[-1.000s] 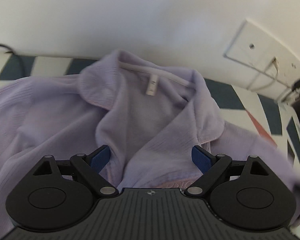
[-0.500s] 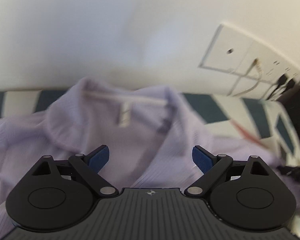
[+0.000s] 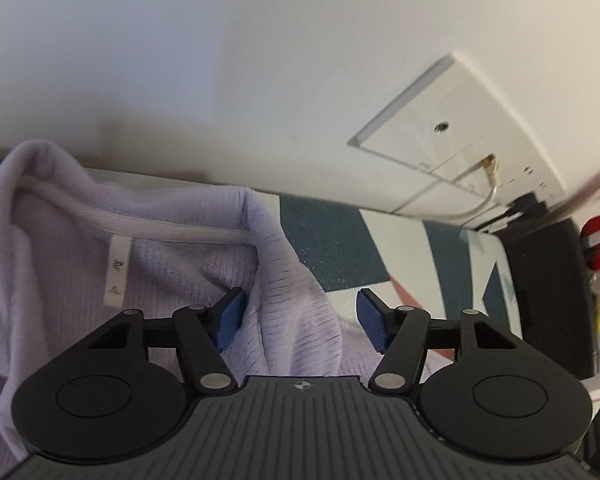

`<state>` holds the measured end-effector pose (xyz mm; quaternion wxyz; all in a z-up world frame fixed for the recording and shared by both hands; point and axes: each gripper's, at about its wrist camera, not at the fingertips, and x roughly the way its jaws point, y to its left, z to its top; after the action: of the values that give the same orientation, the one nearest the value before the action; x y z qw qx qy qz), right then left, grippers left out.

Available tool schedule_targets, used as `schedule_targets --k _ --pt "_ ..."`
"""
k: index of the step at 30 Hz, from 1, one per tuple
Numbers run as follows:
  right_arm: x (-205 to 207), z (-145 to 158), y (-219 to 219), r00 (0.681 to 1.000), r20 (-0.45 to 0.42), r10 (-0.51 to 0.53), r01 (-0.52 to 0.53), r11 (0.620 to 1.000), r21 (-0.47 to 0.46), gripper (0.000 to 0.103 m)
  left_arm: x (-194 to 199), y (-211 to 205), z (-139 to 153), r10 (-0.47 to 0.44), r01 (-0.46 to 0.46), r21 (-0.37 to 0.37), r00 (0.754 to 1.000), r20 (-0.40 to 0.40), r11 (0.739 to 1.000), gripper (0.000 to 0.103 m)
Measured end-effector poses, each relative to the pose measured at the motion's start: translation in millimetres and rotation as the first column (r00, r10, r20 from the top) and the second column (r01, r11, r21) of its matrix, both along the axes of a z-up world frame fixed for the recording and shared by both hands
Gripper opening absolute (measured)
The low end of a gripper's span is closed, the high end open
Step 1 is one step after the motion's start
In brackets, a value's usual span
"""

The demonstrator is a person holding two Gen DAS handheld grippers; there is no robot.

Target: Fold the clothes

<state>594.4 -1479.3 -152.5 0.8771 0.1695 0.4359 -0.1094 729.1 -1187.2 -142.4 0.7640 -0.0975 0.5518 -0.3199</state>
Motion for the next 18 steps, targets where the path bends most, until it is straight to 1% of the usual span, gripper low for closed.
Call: schedule_targets --k 1,2,4,5,6,7,9,11,14,18 --pt "-0.2 -0.2 -0.3 1.0 0.002 0.003 -0.003 1.0 0.003 0.007 -0.5 -1.7 -0.9 -0.006 0.005 0.003 1.0 0.01 1.0 0.043" --pt "-0.2 -0.4 -0.5 1.0 0.003 0.006 -0.006 1.0 0.004 0.007 -1.7 -2.4 -1.1 -0.006 0.006 0.003 1.0 0.028 1.0 0.013" --pt "0.3 -0.1 0.0 1.0 0.007 0.016 -0.016 1.0 0.002 0.007 -5.1 -0.3 -0.2 0.016 -0.015 -0.014 0.997 0.082 1.0 0.013" --pt "0.4 1.1 0.6 1.0 0.012 0.022 -0.022 1.0 0.0 0.005 -6.2 4.3 2.2 0.048 -0.043 -0.042 0.993 0.107 0.998 0.013" --pt "-0.1 3.5 1.2 0.999 0.028 0.023 -0.023 1.0 -0.008 0.004 -7.7 9.7 7.2 0.079 -0.069 -0.075 0.988 0.135 0.995 0.013" --pt "-1.7 8.6 1.8 0.998 0.062 0.017 -0.016 1.0 -0.024 0.004 -8.1 14.0 12.6 0.102 -0.086 -0.101 0.98 0.168 0.991 0.012" --pt "0.1 19.3 1.5 0.994 0.109 0.001 0.004 0.999 -0.047 0.004 -6.2 18.0 20.2 0.126 -0.101 -0.12 0.965 0.229 0.988 0.012" --pt "9.0 23.6 0.5 0.993 0.118 -0.012 0.02 0.998 -0.065 0.003 -1.0 12.5 14.6 0.123 -0.106 -0.088 0.966 0.226 0.99 0.012" --pt "30.3 15.3 -2.1 0.997 0.077 -0.028 0.035 0.995 -0.09 0.003 -2.0 1.0 4.1 0.11 -0.105 -0.031 0.959 0.262 0.994 0.013" --pt "49.8 0.8 -3.3 0.999 0.039 -0.025 0.029 0.991 -0.128 0.003 -4.5 -5.7 -6.4 0.115 -0.123 0.011 0.948 0.295 0.992 0.013"
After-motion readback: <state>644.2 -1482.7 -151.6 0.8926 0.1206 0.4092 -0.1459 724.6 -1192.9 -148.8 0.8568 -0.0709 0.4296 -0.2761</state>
